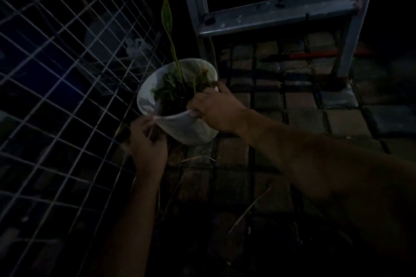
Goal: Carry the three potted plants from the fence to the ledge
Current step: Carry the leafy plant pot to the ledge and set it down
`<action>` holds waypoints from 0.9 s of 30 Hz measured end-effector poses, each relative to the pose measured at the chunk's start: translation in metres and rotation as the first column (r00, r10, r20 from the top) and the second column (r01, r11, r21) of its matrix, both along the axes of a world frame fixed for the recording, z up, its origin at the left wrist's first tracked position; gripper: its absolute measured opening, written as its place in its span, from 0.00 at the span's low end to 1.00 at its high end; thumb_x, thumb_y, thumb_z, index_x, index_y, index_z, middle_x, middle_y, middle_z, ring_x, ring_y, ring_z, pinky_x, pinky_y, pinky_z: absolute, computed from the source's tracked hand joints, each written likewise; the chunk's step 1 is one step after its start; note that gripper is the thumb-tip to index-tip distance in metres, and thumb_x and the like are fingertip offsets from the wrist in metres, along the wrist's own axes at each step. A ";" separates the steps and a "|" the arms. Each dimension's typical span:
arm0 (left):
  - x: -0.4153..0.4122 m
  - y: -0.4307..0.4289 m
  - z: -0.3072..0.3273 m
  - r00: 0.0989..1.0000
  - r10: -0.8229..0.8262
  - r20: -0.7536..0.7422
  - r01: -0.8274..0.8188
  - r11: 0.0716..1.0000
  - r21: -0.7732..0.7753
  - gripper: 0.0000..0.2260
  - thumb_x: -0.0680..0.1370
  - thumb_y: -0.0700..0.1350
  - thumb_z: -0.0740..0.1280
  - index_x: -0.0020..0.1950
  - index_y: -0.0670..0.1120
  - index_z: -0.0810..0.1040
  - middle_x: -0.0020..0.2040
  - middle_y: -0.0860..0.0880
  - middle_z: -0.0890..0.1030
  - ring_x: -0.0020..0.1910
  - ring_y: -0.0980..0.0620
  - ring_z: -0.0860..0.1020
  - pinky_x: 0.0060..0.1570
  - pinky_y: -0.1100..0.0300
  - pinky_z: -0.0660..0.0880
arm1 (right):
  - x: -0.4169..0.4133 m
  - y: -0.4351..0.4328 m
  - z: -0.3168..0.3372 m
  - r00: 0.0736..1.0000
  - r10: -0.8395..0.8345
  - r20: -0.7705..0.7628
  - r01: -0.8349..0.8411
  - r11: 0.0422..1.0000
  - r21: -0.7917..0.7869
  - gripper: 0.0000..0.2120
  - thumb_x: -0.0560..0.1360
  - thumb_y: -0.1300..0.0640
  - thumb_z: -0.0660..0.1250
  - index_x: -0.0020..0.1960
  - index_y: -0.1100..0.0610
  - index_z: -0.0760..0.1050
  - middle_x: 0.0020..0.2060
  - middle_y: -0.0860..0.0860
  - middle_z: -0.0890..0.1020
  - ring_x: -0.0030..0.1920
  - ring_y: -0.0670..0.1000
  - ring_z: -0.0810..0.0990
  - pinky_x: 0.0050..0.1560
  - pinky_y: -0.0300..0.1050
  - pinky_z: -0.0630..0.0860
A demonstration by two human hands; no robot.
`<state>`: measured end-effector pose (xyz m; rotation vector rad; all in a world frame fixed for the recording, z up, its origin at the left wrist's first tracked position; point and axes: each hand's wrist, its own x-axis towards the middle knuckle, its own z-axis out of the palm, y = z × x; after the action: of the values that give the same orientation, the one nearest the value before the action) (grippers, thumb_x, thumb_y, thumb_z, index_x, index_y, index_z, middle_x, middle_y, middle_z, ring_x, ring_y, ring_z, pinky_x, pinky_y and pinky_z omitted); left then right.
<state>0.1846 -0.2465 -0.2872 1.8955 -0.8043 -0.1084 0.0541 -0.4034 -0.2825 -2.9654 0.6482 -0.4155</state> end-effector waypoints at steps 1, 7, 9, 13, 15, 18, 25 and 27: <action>0.005 -0.001 -0.009 0.993 0.005 -0.117 0.000 0.999 0.048 0.21 0.76 0.29 0.66 0.67 0.40 0.71 0.63 0.40 0.78 0.58 0.44 0.77 0.53 0.59 0.71 | 0.002 0.003 0.001 1.000 -0.016 0.008 0.016 1.000 0.021 0.14 0.80 0.58 0.63 0.64 0.48 0.73 0.61 0.49 0.77 0.64 0.57 0.72 0.75 0.64 0.54; -0.013 -0.022 -0.012 0.926 -0.227 -0.301 0.202 0.973 -0.111 0.40 0.75 0.45 0.72 0.80 0.45 0.52 0.76 0.41 0.64 0.65 0.41 0.74 0.56 0.60 0.78 | 0.002 0.003 0.015 0.997 -0.073 -0.011 0.074 0.991 0.113 0.21 0.73 0.69 0.59 0.62 0.53 0.74 0.60 0.53 0.76 0.65 0.59 0.70 0.77 0.61 0.49; -0.033 -0.019 -0.019 0.936 -0.205 -0.287 0.155 0.970 -0.188 0.47 0.61 0.64 0.76 0.74 0.59 0.55 0.70 0.51 0.68 0.64 0.47 0.74 0.65 0.47 0.73 | -0.005 -0.002 0.007 0.993 -0.064 0.102 0.045 0.982 0.184 0.19 0.69 0.68 0.55 0.55 0.56 0.76 0.55 0.55 0.78 0.63 0.60 0.70 0.76 0.62 0.51; -0.036 -0.019 -0.065 0.955 -0.069 -0.289 0.046 0.995 -0.085 0.62 0.55 0.75 0.71 0.80 0.43 0.56 0.77 0.42 0.64 0.72 0.46 0.67 0.71 0.51 0.65 | -0.011 -0.010 -0.015 0.964 0.000 0.267 -0.037 0.990 0.133 0.19 0.65 0.68 0.57 0.49 0.56 0.80 0.49 0.54 0.82 0.60 0.58 0.70 0.71 0.69 0.60; -0.027 -0.015 -0.085 0.962 -0.099 -0.253 0.099 0.995 -0.012 0.62 0.60 0.74 0.73 0.79 0.36 0.56 0.77 0.46 0.63 0.74 0.54 0.65 0.73 0.59 0.65 | -0.013 -0.016 -0.022 0.947 0.013 0.320 -0.039 0.997 0.074 0.19 0.65 0.72 0.61 0.48 0.55 0.81 0.49 0.53 0.83 0.61 0.58 0.71 0.70 0.68 0.62; -0.021 -0.003 -0.095 0.955 -0.092 -0.283 0.075 0.995 -0.073 0.67 0.55 0.72 0.77 0.82 0.43 0.48 0.74 0.59 0.63 0.66 0.71 0.69 0.60 0.77 0.70 | -0.020 -0.023 -0.028 0.927 0.020 0.375 -0.046 0.997 0.060 0.14 0.69 0.69 0.63 0.48 0.56 0.81 0.48 0.53 0.83 0.59 0.64 0.76 0.67 0.65 0.64; -0.013 -0.002 -0.122 0.929 -0.106 -0.354 0.059 0.988 -0.143 0.68 0.57 0.58 0.84 0.82 0.55 0.39 0.67 0.71 0.73 0.66 0.62 0.77 0.58 0.62 0.79 | -0.021 -0.003 -0.047 0.674 -0.140 0.725 -0.053 0.970 0.237 0.10 0.75 0.65 0.64 0.50 0.61 0.83 0.55 0.51 0.79 0.62 0.55 0.72 0.67 0.54 0.70; -0.019 -0.001 -0.118 0.939 -0.078 -0.335 0.045 0.993 -0.106 0.66 0.61 0.51 0.84 0.81 0.58 0.36 0.77 0.55 0.68 0.71 0.57 0.74 0.62 0.55 0.78 | -0.018 0.020 -0.063 0.548 -0.340 0.764 -0.025 0.907 0.421 0.12 0.77 0.62 0.67 0.60 0.60 0.79 0.61 0.49 0.75 0.66 0.52 0.72 0.69 0.50 0.72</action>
<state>0.1656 -0.2477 -0.4049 1.6981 -0.6206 -0.4170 0.0365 -0.3836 -0.3452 -1.9546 0.7360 -1.4002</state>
